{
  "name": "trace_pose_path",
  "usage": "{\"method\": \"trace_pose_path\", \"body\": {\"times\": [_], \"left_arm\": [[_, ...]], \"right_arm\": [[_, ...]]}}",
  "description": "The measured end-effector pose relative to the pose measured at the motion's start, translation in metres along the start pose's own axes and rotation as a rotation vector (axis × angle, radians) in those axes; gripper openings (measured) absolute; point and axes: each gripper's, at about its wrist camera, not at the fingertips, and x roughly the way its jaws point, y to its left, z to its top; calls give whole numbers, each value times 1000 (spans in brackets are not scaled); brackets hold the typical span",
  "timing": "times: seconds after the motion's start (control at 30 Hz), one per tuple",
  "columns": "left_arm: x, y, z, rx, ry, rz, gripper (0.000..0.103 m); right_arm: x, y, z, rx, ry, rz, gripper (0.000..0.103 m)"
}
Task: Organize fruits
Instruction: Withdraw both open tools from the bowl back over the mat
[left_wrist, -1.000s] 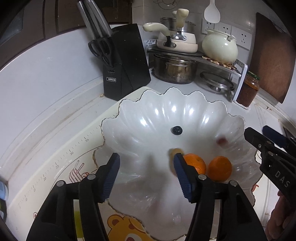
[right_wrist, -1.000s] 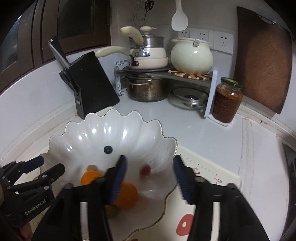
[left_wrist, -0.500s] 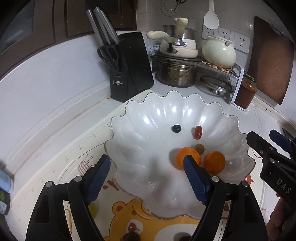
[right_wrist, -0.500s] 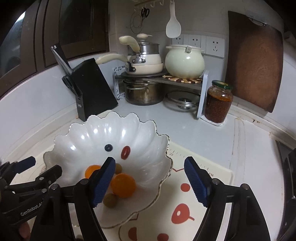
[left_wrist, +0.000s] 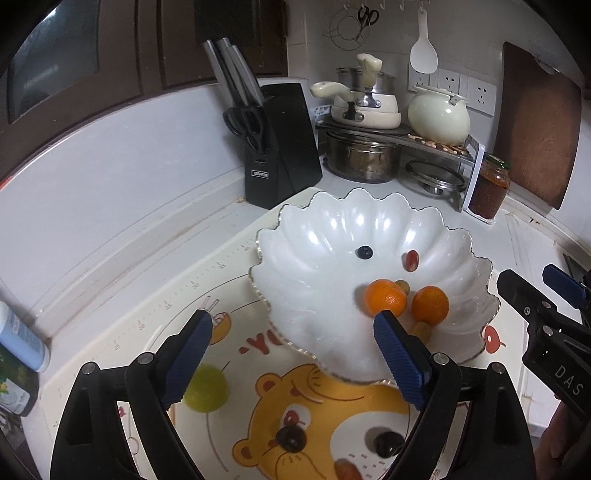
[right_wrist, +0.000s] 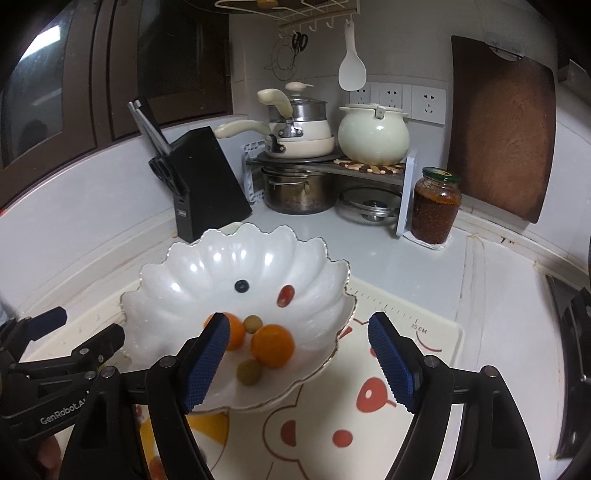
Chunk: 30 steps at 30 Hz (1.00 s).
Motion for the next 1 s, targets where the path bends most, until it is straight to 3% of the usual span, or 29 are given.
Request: {"method": "trace_pose_path", "body": {"times": [1.0], "left_arm": [[-33,30,-43,-10,10,35,92]], "right_arm": [[-37,30,-36,-24,5,20,78]]}}
